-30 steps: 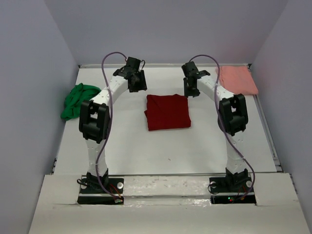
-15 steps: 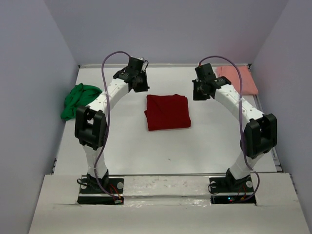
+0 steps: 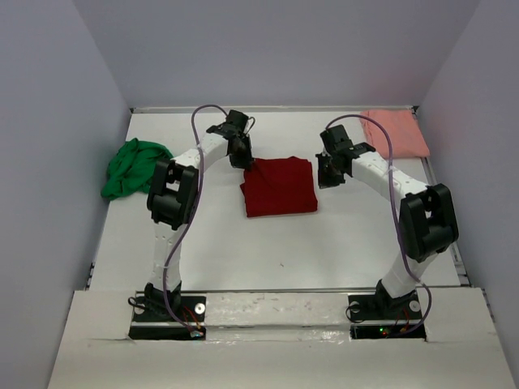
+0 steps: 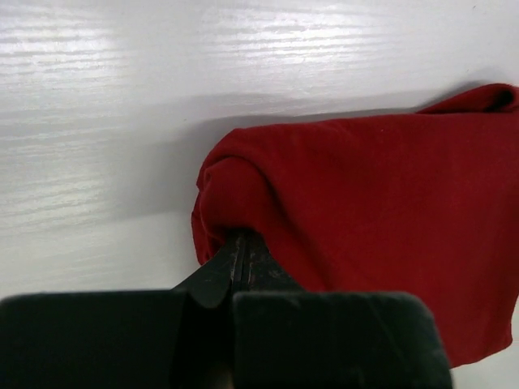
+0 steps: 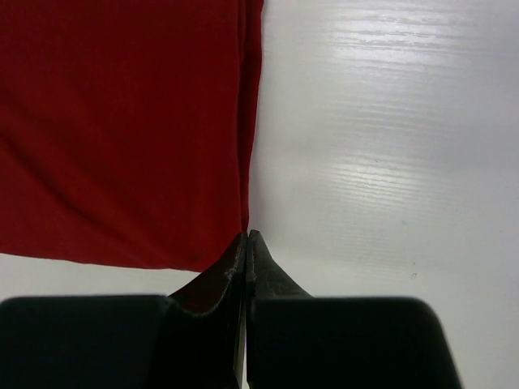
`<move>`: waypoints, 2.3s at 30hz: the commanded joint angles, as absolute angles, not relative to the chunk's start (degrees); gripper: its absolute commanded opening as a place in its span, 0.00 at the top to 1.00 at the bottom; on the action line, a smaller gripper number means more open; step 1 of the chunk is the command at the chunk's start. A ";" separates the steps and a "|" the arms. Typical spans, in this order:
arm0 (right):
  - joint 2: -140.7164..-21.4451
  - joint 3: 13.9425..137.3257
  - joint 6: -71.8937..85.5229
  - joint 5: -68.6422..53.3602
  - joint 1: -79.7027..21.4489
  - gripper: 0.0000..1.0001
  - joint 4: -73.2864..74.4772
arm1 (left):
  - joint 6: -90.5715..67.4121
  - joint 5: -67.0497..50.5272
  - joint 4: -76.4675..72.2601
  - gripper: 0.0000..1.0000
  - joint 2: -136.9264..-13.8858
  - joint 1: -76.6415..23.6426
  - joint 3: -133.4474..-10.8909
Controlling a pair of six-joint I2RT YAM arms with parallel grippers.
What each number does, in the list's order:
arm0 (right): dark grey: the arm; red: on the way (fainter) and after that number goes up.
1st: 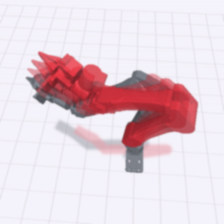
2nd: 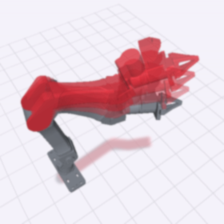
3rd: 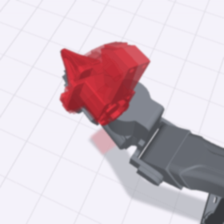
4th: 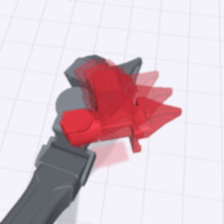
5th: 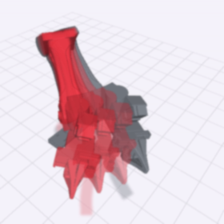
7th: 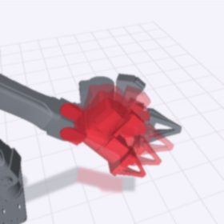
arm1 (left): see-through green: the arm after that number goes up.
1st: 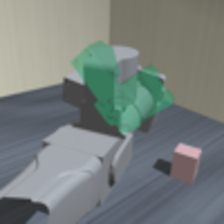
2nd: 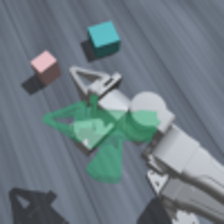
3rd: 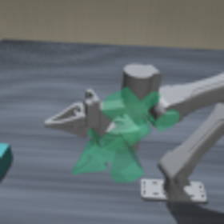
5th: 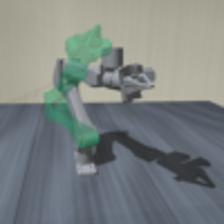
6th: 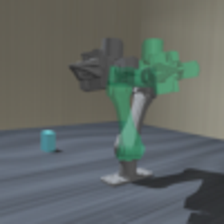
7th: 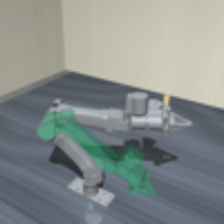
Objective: Fold and stack the t-shirts
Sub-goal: Fold the tshirt
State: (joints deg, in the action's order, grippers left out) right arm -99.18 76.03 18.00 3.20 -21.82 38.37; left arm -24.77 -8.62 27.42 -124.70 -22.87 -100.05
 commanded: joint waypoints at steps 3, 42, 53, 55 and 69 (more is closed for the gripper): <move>-99.14 77.17 18.90 0.88 -23.46 1.00 35.42 | -24.78 -9.32 27.07 1.00 -125.06 -22.76 -104.41; -104.24 65.13 28.65 5.63 -33.05 1.00 27.68 | -24.70 -10.11 25.67 1.00 -129.91 -22.68 -101.78; -96.16 72.06 27.95 11.60 -37.26 1.00 37.26 | -26.98 -2.48 28.48 1.00 -120.68 -23.38 -100.46; -94.93 73.91 27.51 12.21 -37.88 1.00 38.93 | -26.90 -0.89 28.74 1.00 -117.96 -23.82 -99.50; -97.11 81.12 21.00 14.41 -33.76 0.20 42.10 | -23.73 6.51 33.84 1.00 -110.22 -26.63 -100.73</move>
